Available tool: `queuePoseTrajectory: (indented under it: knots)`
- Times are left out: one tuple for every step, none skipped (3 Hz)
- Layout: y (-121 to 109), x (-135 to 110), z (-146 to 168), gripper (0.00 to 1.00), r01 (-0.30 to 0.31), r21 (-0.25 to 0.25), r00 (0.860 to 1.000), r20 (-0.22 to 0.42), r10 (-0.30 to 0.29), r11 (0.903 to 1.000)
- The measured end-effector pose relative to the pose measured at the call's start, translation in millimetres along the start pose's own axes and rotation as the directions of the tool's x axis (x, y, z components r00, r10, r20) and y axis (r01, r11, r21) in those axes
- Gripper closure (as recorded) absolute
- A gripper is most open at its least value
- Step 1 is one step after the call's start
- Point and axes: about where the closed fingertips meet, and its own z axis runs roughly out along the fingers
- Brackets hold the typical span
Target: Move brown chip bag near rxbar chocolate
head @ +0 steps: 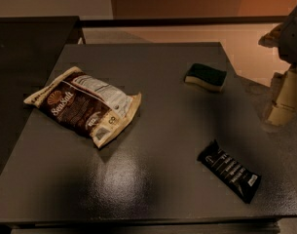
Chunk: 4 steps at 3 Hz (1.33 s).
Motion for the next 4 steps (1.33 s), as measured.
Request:
queuePoseTrajectory:
  knots:
    - [0,-1,0,0.0,0.0,0.001,1.0,0.001,0.0,1.0]
    - [0,-24,7,0.0,0.01,-0.005,0.999,0.051,-0.01,0.9999]
    - [-2,-59,23,0.0,0.031,-0.041,0.991,0.129,-0.025,0.9987]
    - [1,-101,42,0.0,0.069,-0.082,0.975,0.217,-0.05,0.9942]
